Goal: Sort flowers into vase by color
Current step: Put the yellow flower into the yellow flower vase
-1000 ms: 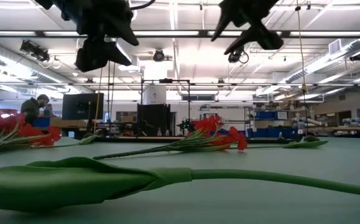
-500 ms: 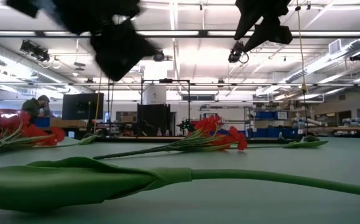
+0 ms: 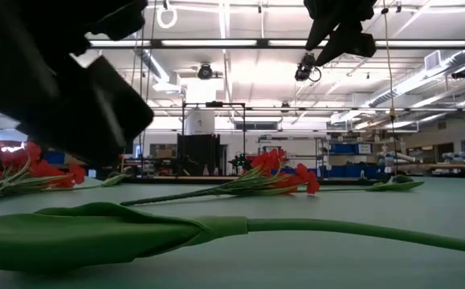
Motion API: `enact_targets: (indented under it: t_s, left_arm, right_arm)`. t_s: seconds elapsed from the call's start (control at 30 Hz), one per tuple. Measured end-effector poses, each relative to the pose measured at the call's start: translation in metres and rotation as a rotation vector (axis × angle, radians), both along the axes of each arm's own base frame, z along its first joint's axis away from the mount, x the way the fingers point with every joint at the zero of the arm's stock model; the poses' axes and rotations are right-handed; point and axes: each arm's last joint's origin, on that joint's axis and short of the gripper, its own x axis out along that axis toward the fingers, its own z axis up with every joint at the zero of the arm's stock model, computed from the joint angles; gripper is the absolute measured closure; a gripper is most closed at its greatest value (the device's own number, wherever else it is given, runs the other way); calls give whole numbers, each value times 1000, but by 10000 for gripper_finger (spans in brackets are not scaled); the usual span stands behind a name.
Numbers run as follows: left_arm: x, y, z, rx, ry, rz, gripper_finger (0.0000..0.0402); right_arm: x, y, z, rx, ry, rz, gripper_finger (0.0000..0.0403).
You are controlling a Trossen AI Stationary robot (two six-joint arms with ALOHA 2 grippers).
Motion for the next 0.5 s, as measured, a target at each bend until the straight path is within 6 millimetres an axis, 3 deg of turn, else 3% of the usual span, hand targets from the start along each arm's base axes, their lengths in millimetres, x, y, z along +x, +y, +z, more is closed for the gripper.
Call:
enact_targets:
  t_s: [0.23, 0.5]
  left_arm:
    - [19, -14, -11, 98, 6, -36, 246]
    - [24, -15, -18, 210, 123, -30, 248]
  right_arm:
    - [0, -1, 0, -17, 0, -8, 222]
    - [0, -1, 0, -29, 2, 6, 222]
